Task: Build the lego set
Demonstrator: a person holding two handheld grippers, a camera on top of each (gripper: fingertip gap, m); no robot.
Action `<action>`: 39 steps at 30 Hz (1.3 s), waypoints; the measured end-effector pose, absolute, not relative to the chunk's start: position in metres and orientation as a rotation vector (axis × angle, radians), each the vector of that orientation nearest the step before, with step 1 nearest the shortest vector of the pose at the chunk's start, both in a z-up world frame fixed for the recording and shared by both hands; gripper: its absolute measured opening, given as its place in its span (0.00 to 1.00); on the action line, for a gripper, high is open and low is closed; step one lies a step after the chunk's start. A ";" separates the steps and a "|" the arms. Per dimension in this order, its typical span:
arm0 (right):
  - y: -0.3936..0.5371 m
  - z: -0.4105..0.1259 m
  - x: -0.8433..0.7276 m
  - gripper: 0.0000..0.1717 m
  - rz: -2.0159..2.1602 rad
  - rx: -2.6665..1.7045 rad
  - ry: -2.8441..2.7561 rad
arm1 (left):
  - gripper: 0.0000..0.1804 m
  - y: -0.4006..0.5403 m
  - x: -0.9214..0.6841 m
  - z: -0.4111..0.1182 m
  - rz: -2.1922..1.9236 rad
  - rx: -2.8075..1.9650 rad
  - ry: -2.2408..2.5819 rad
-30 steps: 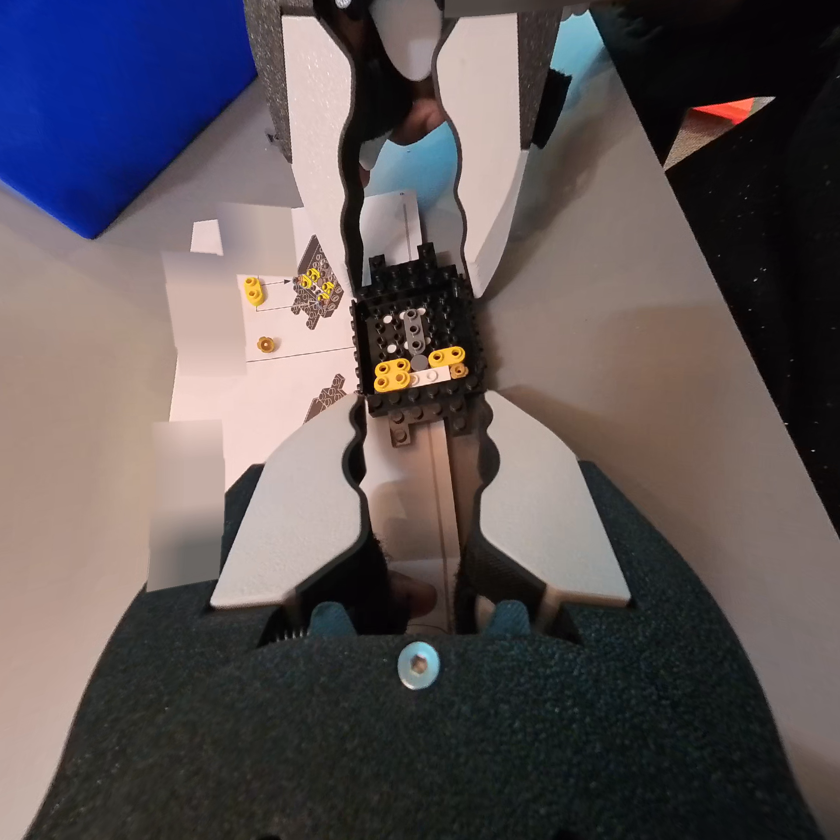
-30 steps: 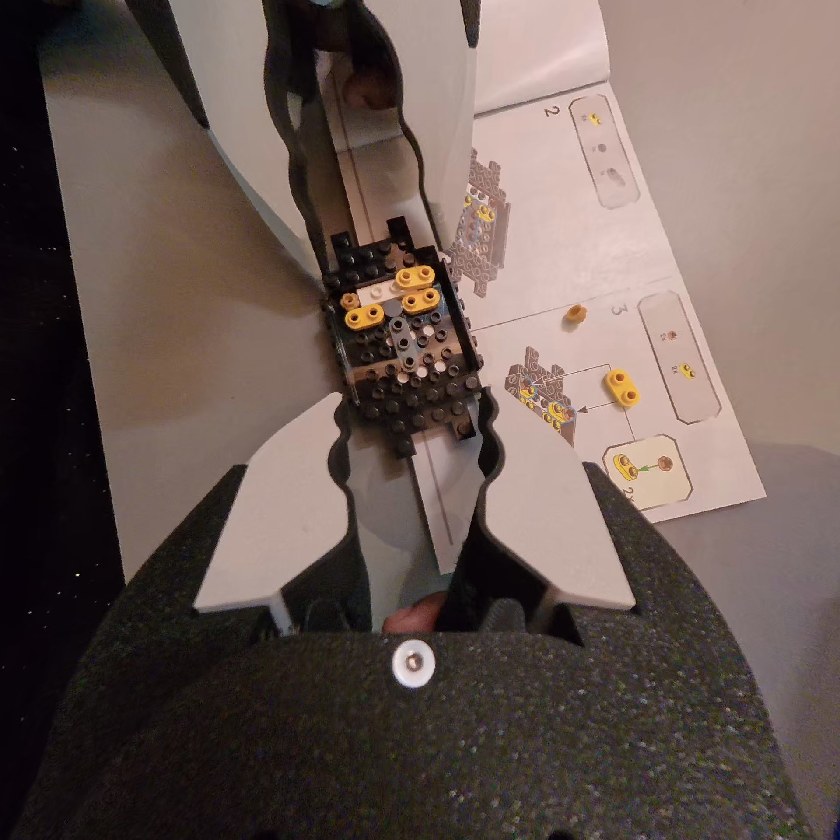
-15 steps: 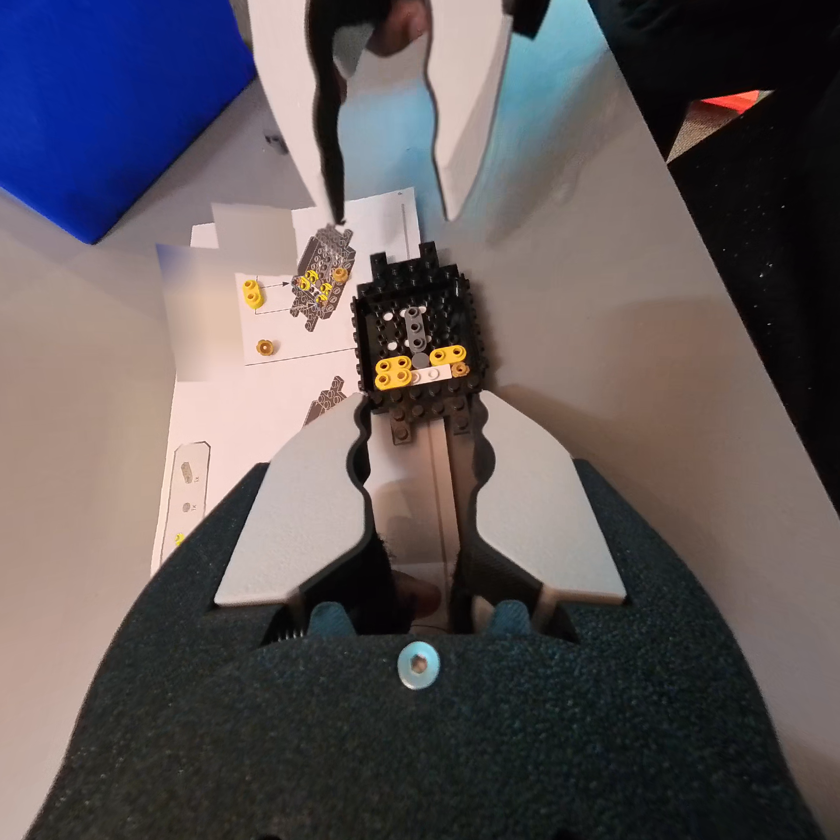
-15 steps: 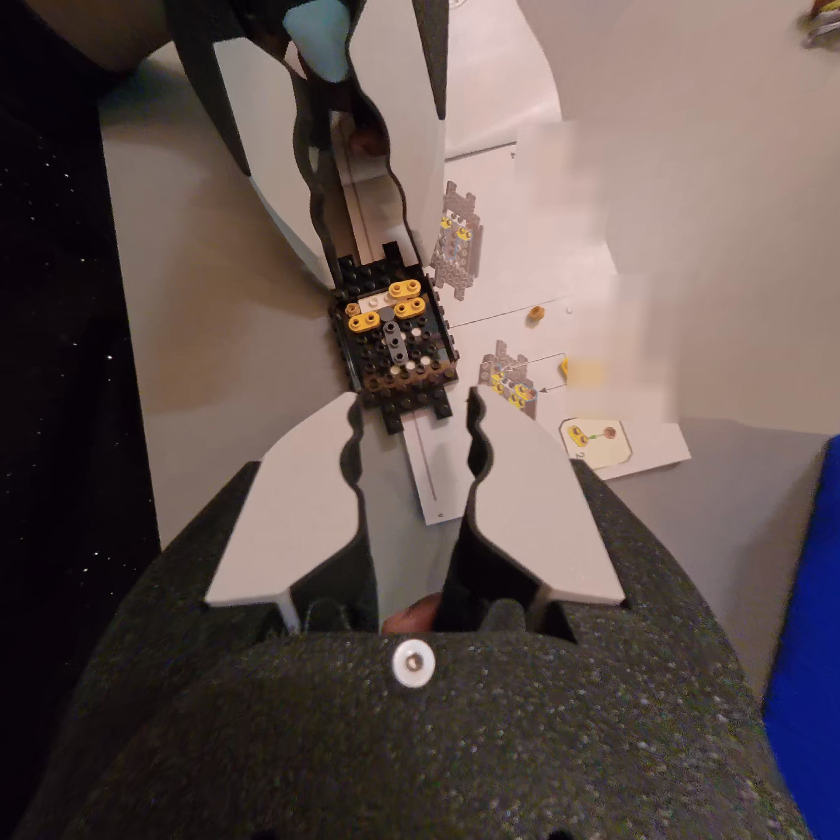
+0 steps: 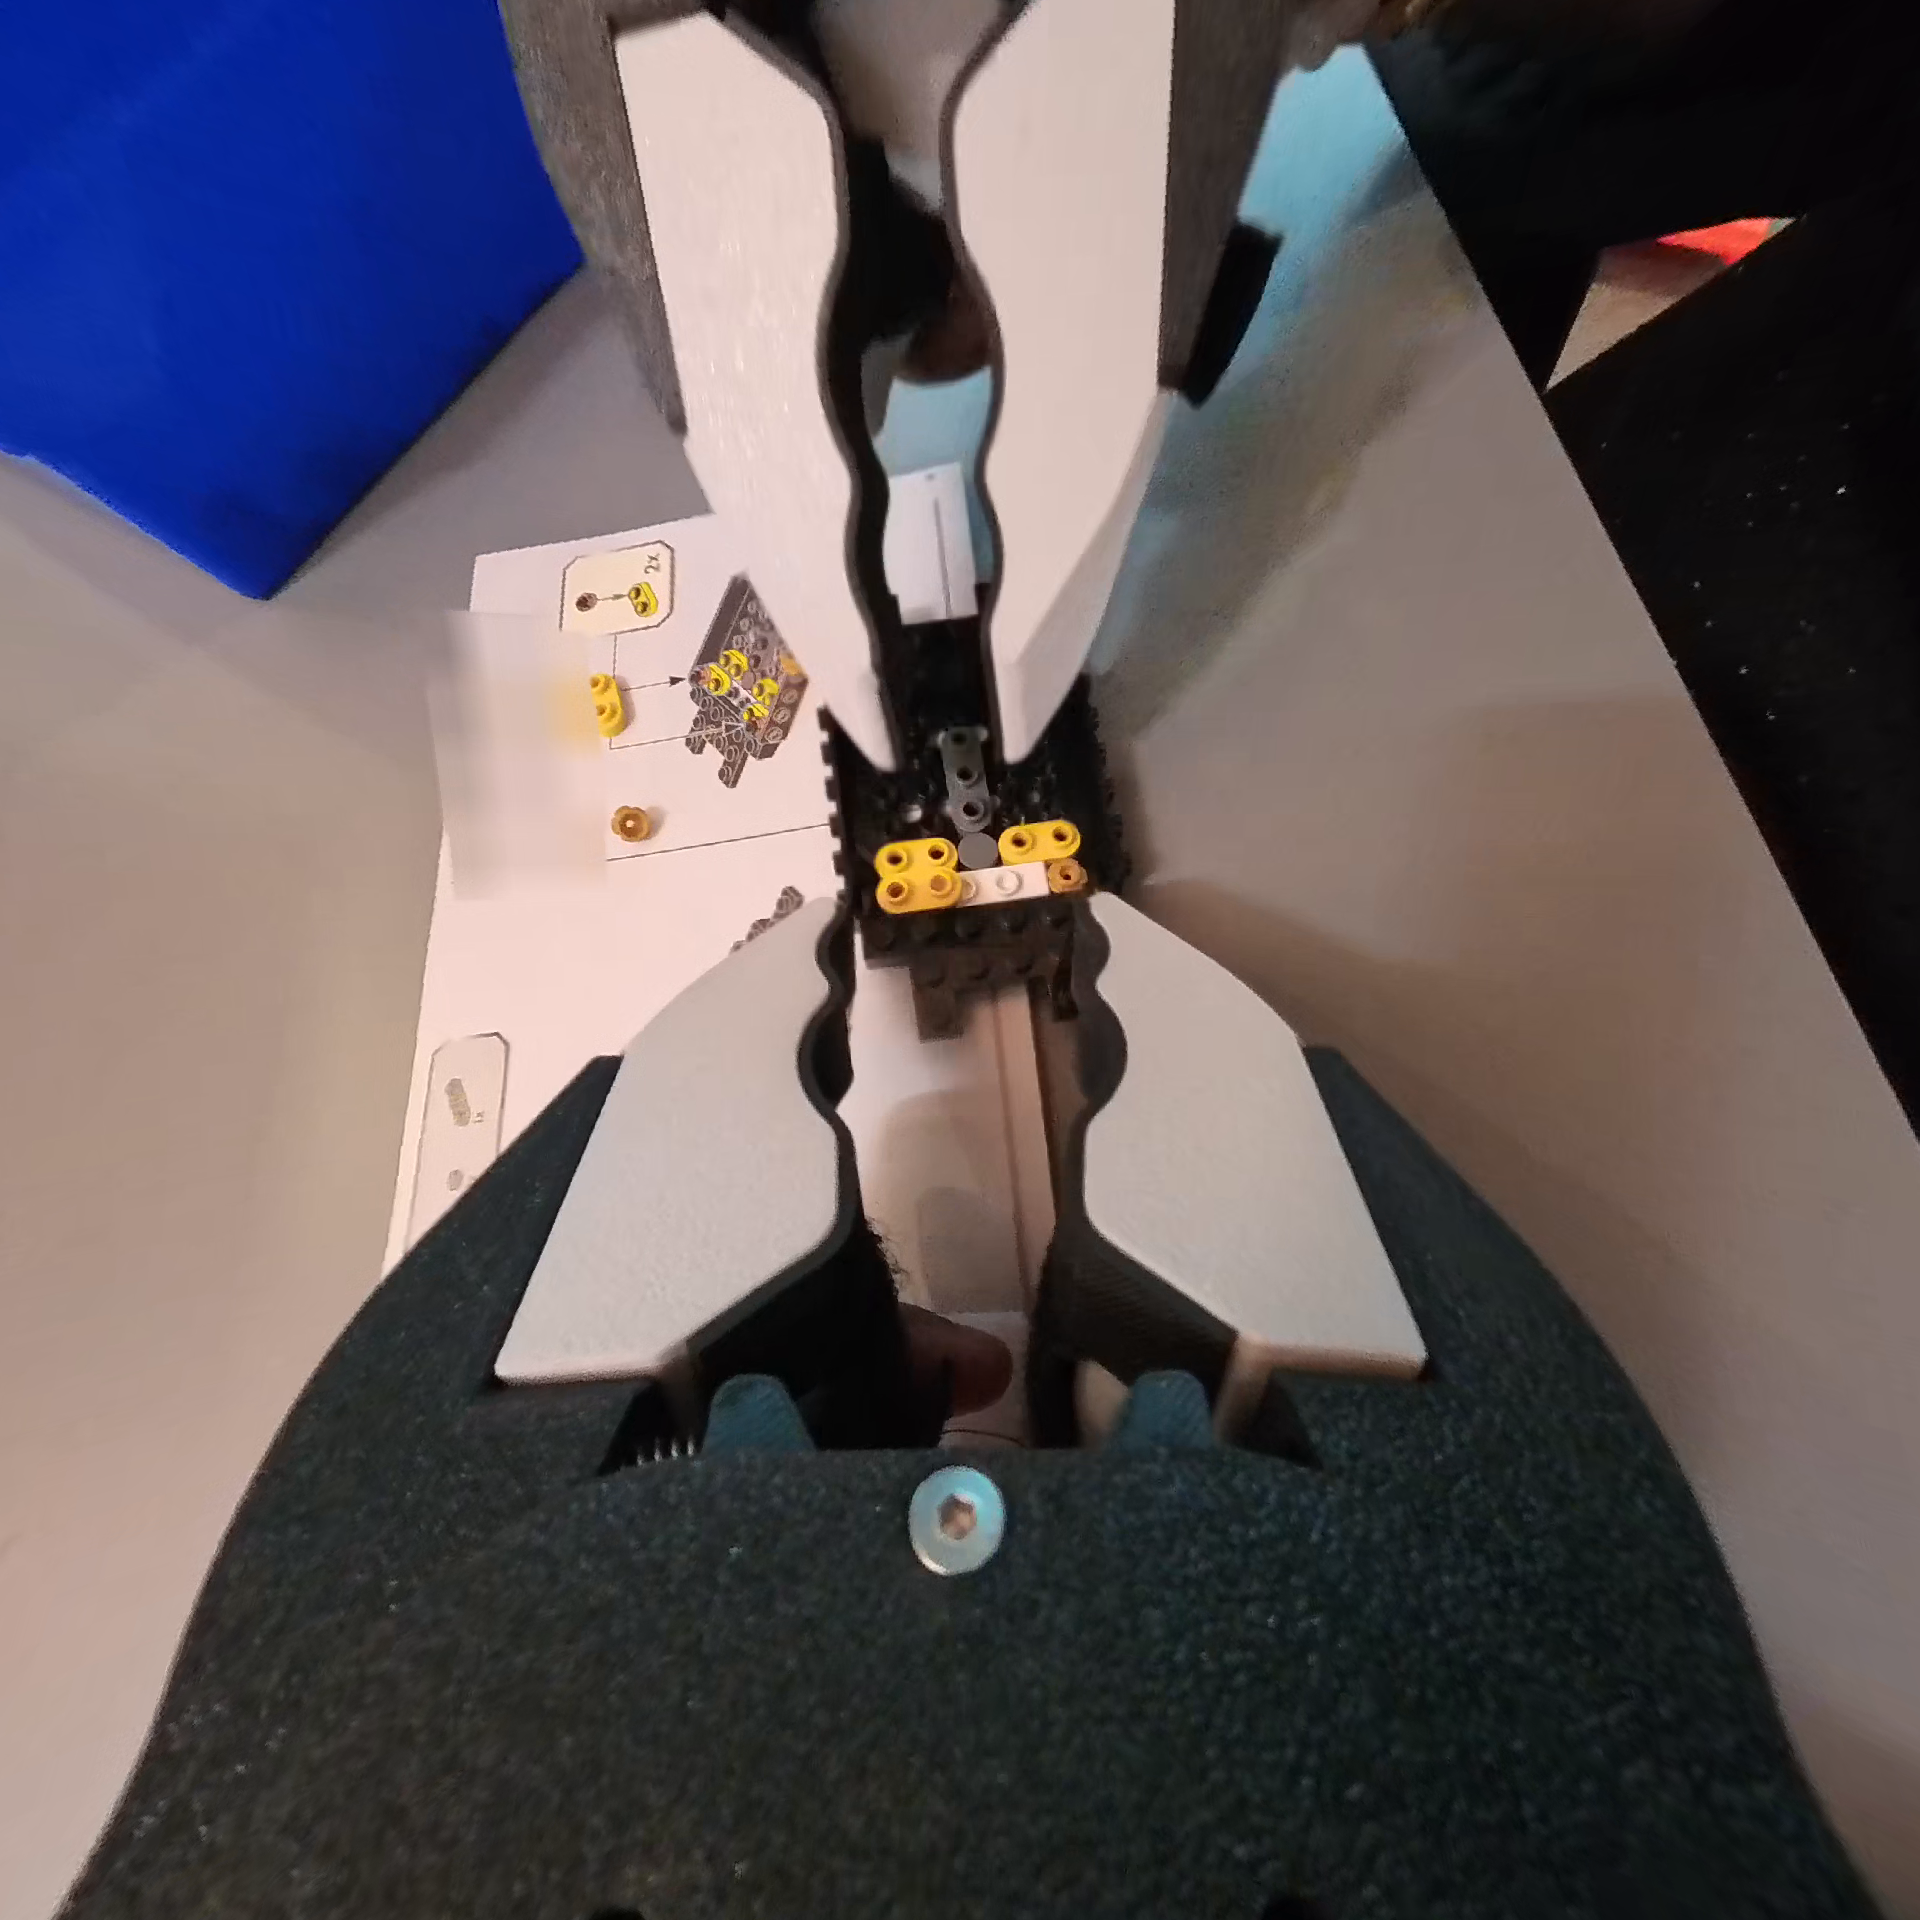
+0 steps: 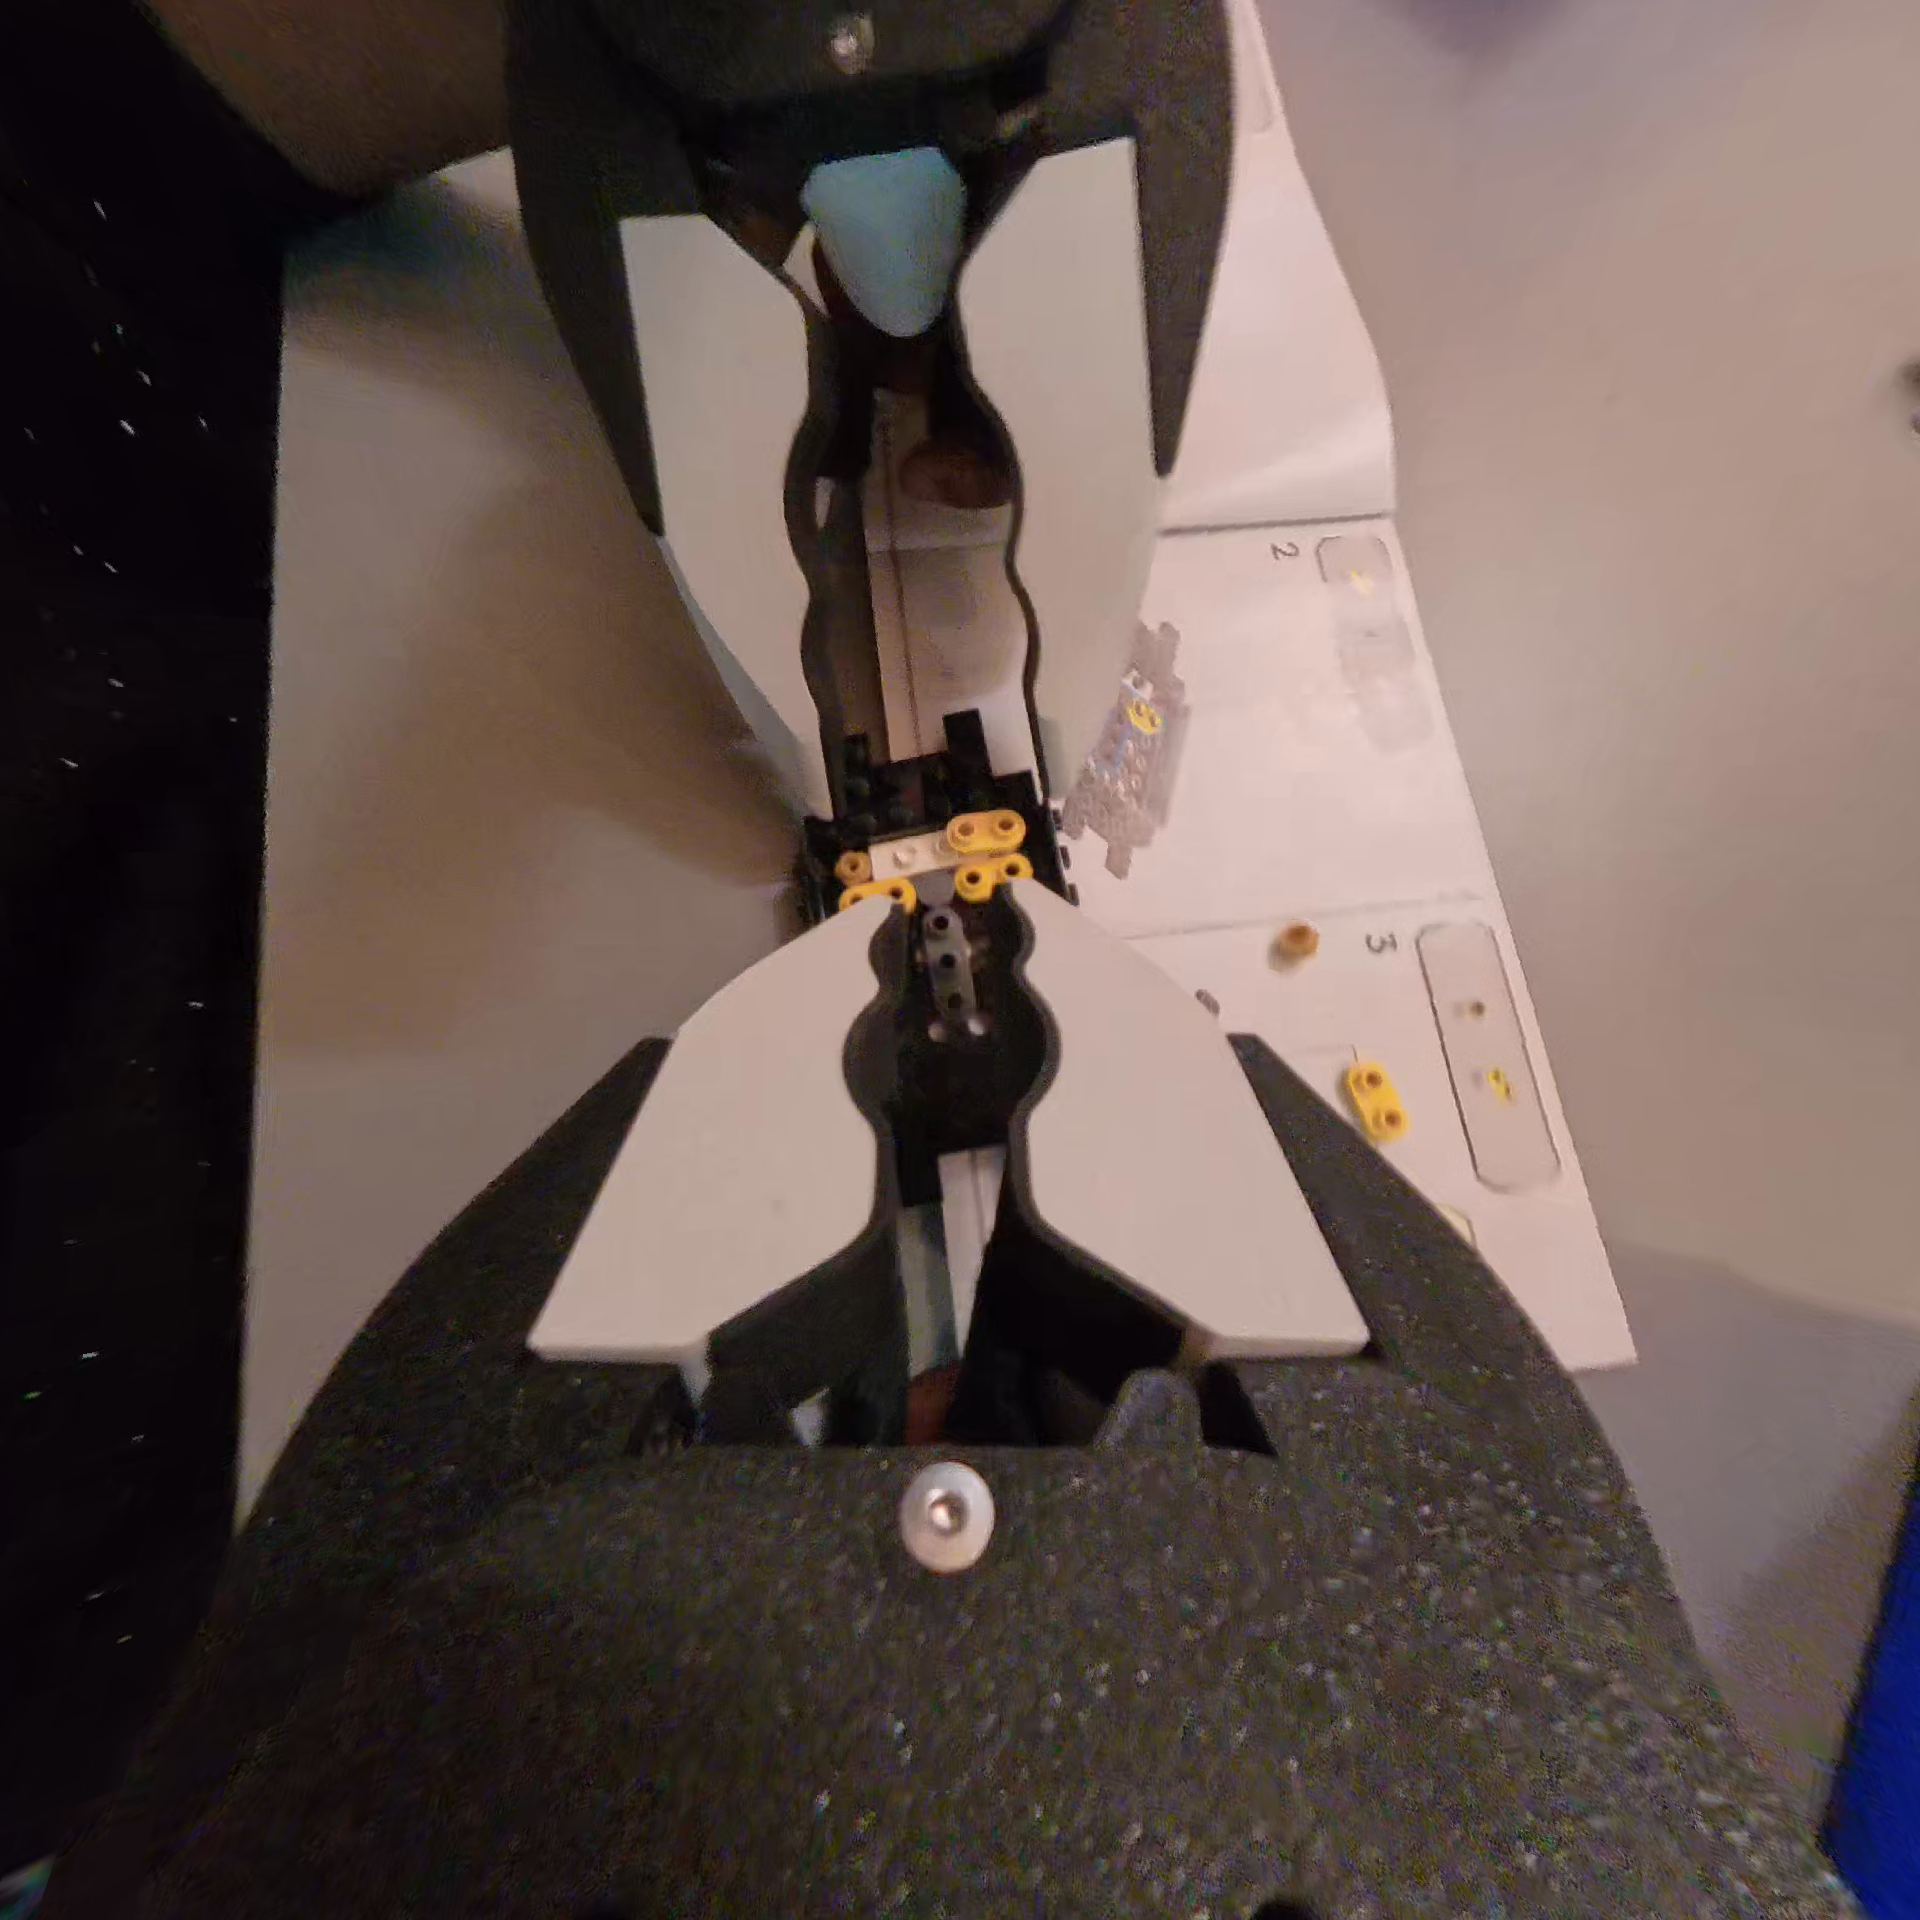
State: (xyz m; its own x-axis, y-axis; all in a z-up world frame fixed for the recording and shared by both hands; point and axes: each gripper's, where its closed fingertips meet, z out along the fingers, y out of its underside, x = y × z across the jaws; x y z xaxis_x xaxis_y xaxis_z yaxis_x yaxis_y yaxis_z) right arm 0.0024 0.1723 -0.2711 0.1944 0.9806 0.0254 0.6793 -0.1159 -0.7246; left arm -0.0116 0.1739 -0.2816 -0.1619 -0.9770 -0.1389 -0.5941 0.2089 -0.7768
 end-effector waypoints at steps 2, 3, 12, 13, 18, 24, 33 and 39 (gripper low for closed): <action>0.176 -0.278 -0.002 0.09 0.571 -1.826 -1.597 | 0.22 0.173 -0.011 -0.281 -0.768 -1.465 1.842; 0.177 -0.280 -0.004 0.09 0.559 -1.793 -1.621 | 0.22 0.173 -0.011 -0.281 -0.770 -1.468 1.840; 0.183 -0.285 -0.012 0.05 0.567 -1.750 -1.605 | 0.14 0.166 -0.010 -0.283 -0.829 -1.483 1.859; 0.183 -0.285 -0.012 0.05 0.557 -1.740 -1.610 | 0.13 0.166 -0.010 -0.283 -0.837 -1.491 1.856; 0.184 -0.285 -0.012 0.07 0.537 -1.703 -1.622 | 0.23 0.173 -0.012 -0.281 -0.795 -1.500 1.828; 0.183 -0.284 -0.013 0.10 0.572 -1.690 -1.628 | 0.20 0.172 -0.013 -0.284 -0.827 -1.583 1.821; 0.183 -0.284 -0.015 0.08 0.644 -1.664 -1.595 | 0.20 0.172 -0.014 -0.284 -0.866 -1.630 1.783; 0.181 -0.283 -0.014 0.03 0.664 -1.655 -1.579 | 0.20 0.172 -0.014 -0.284 -0.864 -1.640 1.773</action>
